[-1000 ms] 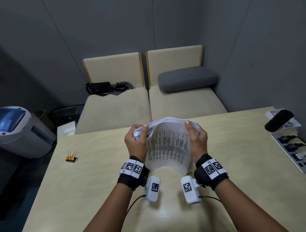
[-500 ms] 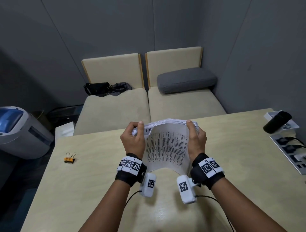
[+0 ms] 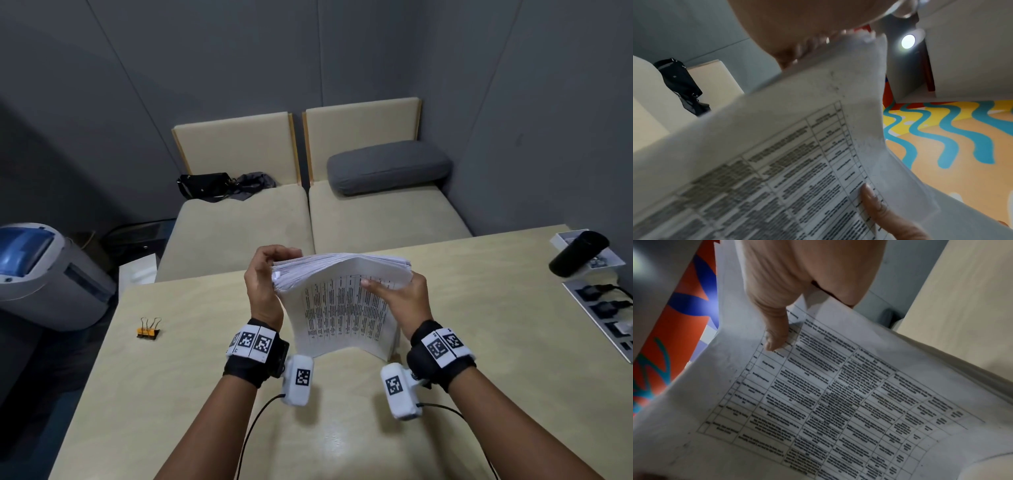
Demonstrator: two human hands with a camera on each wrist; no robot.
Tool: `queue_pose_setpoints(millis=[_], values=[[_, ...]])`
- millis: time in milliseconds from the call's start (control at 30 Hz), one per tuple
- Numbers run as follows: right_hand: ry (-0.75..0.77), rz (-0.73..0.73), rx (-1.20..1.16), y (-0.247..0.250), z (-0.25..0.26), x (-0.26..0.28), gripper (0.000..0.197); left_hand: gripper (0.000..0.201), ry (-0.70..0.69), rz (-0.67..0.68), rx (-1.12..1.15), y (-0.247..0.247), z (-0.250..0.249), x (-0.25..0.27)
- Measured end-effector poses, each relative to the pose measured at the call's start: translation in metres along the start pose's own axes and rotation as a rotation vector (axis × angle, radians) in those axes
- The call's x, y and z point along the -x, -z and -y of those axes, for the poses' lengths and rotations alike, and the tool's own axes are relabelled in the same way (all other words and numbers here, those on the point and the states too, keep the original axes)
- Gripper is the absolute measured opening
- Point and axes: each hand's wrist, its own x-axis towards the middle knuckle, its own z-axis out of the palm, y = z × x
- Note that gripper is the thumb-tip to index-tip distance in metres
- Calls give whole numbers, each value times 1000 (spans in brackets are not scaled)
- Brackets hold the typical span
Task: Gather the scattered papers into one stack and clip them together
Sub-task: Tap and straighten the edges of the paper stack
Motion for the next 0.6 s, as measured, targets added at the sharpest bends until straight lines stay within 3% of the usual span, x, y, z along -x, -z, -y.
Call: queue_pose_setpoints(millis=[167, 233, 300, 433, 600], values=[[-39, -4, 22, 6, -4, -8, 32, 115, 17, 266, -259, 26, 7, 18], [-48, -2, 21, 8, -6, -9, 33, 113, 63, 237, -429, 28, 11, 27], [-40, 12, 14, 7, -4, -8, 33, 93, 113, 144, -505, 22, 11, 29], [-29, 37, -8, 3, 0, -7, 30, 32, 185, 91, -353, 11, 3, 17], [21, -13, -53, 1, 13, -6, 32, 13, 186, 93, -170, -6, -15, 9]])
